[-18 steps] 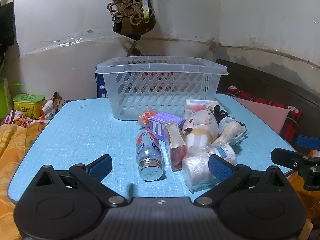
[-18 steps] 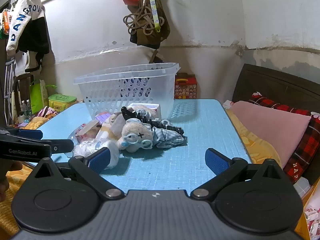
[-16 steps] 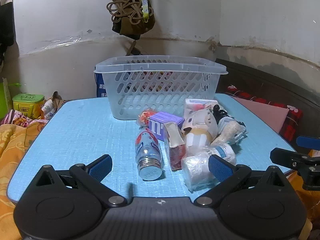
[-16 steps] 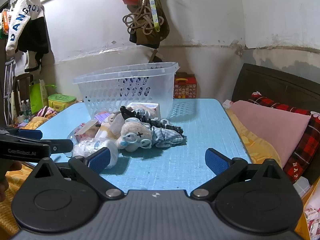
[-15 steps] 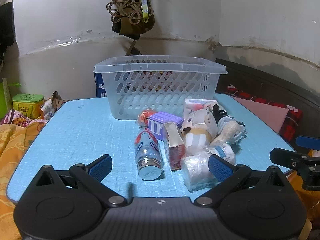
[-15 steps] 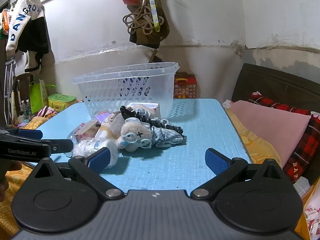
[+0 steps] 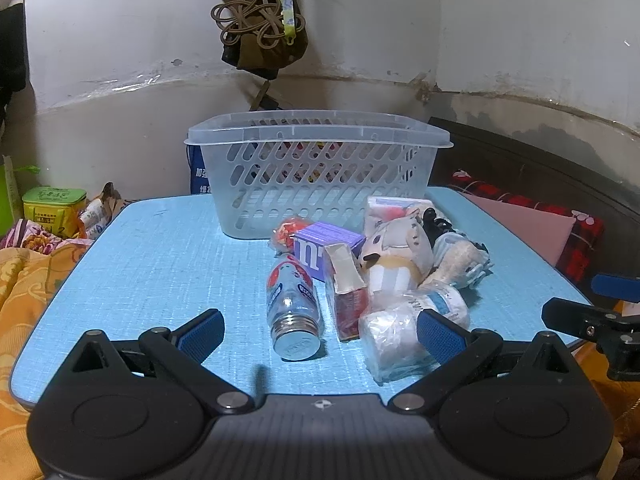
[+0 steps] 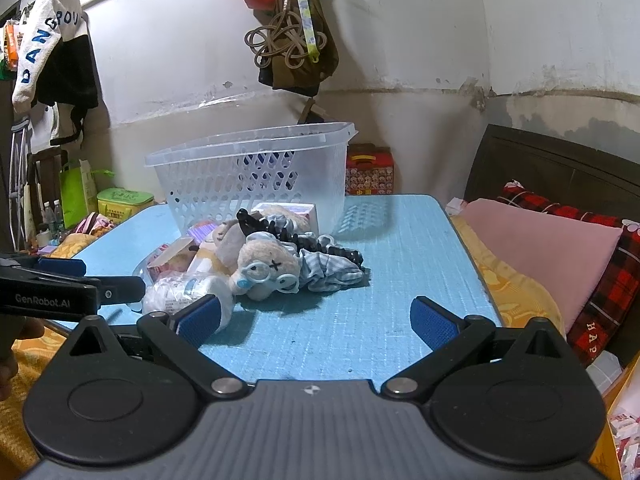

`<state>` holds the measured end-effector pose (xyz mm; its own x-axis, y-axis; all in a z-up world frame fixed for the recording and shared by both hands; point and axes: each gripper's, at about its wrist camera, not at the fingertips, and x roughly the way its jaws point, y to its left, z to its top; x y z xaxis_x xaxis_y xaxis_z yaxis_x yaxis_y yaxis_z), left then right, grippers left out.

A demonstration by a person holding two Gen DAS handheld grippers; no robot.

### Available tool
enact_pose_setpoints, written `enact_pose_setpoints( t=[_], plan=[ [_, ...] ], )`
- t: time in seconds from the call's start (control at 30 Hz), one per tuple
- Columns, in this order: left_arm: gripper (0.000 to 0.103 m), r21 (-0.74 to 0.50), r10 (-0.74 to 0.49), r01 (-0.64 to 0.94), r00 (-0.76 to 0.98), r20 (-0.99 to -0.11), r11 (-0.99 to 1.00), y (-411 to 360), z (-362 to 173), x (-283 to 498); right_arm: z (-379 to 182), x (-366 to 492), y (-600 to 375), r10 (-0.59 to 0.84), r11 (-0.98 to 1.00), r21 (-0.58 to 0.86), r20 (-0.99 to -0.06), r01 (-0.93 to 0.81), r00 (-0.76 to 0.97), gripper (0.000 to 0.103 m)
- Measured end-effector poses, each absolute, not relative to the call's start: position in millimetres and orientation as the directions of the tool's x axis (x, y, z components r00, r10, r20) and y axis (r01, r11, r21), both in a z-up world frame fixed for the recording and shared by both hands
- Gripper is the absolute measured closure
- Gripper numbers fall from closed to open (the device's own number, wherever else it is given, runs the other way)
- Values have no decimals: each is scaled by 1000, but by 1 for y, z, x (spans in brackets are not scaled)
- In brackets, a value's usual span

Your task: Organize objects

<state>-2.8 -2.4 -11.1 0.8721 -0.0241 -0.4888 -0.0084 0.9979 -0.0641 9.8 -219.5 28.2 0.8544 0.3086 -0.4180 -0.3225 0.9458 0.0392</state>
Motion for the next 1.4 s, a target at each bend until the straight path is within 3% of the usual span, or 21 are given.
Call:
enact_pose_setpoints(
  t=[1.4],
  plan=[
    [0,-80,-40,2,880,-474,997,1,-12,-5,25,13,-216,314,942,29,-433,-336,845,0]
  ],
)
